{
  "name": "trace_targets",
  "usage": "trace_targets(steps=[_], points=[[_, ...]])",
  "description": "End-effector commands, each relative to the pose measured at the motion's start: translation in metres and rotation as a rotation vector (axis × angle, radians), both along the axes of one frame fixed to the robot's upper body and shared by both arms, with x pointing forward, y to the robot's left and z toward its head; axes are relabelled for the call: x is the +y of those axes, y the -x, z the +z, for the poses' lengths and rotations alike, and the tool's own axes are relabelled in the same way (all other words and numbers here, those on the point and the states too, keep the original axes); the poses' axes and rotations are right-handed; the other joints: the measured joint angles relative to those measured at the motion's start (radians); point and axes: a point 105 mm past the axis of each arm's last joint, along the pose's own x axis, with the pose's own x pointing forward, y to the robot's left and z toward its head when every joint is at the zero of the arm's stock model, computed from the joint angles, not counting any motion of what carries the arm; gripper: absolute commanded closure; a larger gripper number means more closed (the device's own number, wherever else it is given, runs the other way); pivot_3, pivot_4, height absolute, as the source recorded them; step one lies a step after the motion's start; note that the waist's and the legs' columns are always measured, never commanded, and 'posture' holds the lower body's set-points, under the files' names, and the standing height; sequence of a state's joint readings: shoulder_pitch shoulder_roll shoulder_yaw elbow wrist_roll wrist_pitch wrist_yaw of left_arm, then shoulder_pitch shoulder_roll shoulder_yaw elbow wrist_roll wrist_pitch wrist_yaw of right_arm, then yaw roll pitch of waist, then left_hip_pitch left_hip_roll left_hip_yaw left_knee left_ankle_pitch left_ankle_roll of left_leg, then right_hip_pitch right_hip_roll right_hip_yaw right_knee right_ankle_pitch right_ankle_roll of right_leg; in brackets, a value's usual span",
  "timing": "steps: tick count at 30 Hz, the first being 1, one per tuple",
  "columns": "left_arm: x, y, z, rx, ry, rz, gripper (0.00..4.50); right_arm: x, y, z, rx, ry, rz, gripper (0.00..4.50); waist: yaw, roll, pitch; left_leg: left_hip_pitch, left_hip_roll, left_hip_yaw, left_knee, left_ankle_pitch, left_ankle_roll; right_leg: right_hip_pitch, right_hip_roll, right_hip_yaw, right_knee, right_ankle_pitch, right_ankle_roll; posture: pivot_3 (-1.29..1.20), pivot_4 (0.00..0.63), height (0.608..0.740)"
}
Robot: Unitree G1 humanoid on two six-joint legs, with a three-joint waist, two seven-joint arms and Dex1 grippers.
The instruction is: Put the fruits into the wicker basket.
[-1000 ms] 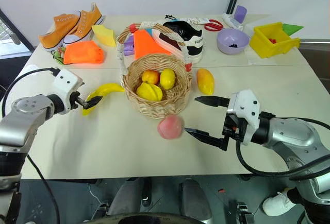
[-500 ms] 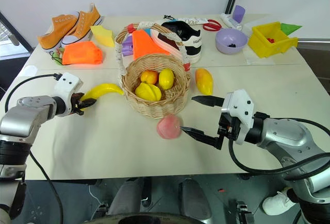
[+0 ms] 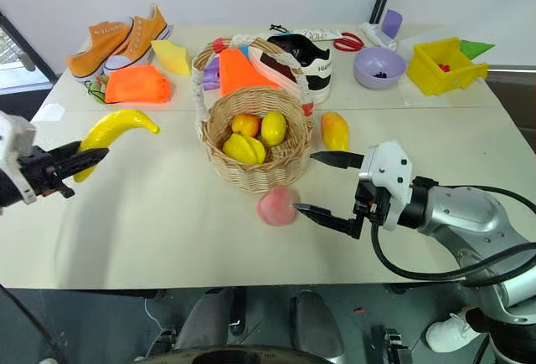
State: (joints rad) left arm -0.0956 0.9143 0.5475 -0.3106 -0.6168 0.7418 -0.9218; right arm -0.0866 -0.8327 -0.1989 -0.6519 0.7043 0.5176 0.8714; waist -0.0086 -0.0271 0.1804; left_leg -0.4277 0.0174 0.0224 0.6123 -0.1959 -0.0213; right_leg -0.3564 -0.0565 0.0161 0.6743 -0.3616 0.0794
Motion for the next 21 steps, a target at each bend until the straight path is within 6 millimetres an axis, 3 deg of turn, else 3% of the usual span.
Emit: trace_targets(steps=[1, 5, 9, 13, 17, 21], points=[[-0.060, 0.001, 0.017, -0.066, -0.130, -0.190, 3.73, 0.001, -0.002, 0.007, -0.041, 0.020, 0.018, 0.00, 0.005, 0.003, -0.001, 0.000, 0.000, 0.001, -0.001, -0.001, -0.002, 0.001, -0.002, -0.002, -0.003, 0.000, 0.000, 0.00, 0.150, 0.733], [-0.117, -0.019, 0.031, -0.149, -0.113, -0.254, 3.73, 0.002, -0.004, 0.010, -0.054, 0.020, 0.019, 0.00, 0.015, 0.004, -0.002, -0.002, 0.000, 0.006, -0.001, 0.000, 0.005, 0.007, -0.004, -0.002, -0.007, 0.002, 0.003, 0.00, 0.150, 0.733], [-0.147, -0.049, 0.021, -0.196, -0.251, -0.207, 3.73, 0.003, -0.002, 0.011, -0.066, 0.013, 0.002, 0.00, 0.016, 0.003, -0.002, -0.007, -0.001, 0.006, 0.001, 0.000, 0.007, 0.003, -0.002, -0.003, -0.007, 0.005, 0.010, 0.00, 0.150, 0.733], [-0.171, -0.074, 0.017, -0.191, -0.254, -0.169, 3.73, 0.003, -0.001, 0.009, -0.065, 0.007, -0.021, 0.00, 0.016, 0.003, -0.002, -0.011, 0.000, 0.006, 0.003, 0.000, 0.007, -0.001, 0.002, -0.002, -0.006, 0.006, 0.012, 0.00, 0.150, 0.733], [-0.191, -0.079, 0.013, -0.186, -0.248, -0.216, 3.73, 0.003, 0.000, 0.008, -0.068, 0.003, -0.044, 0.00, 0.017, 0.003, -0.002, -0.014, 0.003, 0.005, 0.009, 0.000, 0.007, -0.001, 0.006, -0.002, -0.006, 0.006, 0.014, 0.00, 0.150, 0.733], [-0.197, -0.077, 0.018, -0.180, -0.201, -0.242, 1.78, 0.002, 0.001, 0.005, -0.036, 0.005, -0.059, 0.00, 0.016, 0.003, -0.001, -0.014, 0.004, 0.005, 0.014, -0.001, 0.008, -0.001, 0.007, -0.002, -0.004, 0.007, 0.015, 0.00, 0.150, 0.733]])
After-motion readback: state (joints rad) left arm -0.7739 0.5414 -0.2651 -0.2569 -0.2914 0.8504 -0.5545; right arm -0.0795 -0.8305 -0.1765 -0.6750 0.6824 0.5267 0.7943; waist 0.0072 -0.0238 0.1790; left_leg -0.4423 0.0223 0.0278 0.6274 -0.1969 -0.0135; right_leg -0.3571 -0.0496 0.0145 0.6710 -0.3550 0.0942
